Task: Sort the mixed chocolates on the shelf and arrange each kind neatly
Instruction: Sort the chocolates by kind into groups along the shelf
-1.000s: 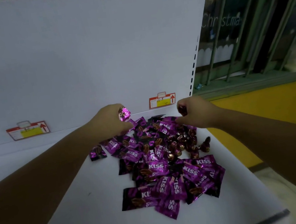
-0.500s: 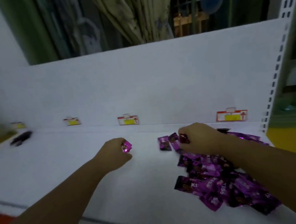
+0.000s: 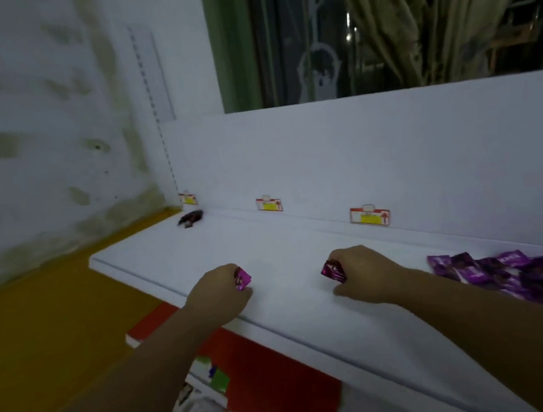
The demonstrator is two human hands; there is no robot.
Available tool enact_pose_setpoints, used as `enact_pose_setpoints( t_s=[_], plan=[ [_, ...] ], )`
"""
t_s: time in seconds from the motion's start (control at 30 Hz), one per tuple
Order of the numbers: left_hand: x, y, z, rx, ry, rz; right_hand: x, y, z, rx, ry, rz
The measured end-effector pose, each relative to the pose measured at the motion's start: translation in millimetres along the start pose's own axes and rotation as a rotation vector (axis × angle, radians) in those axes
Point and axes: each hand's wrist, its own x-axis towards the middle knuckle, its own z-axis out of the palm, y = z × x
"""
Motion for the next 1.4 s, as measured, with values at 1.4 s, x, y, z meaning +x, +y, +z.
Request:
enact_pose_setpoints(
  t_s=[1.4],
  plan=[
    [332,-146,25,-0.076,-0.143,0.353,325,-9,94,0.569,0.146,0.599]
  ],
)
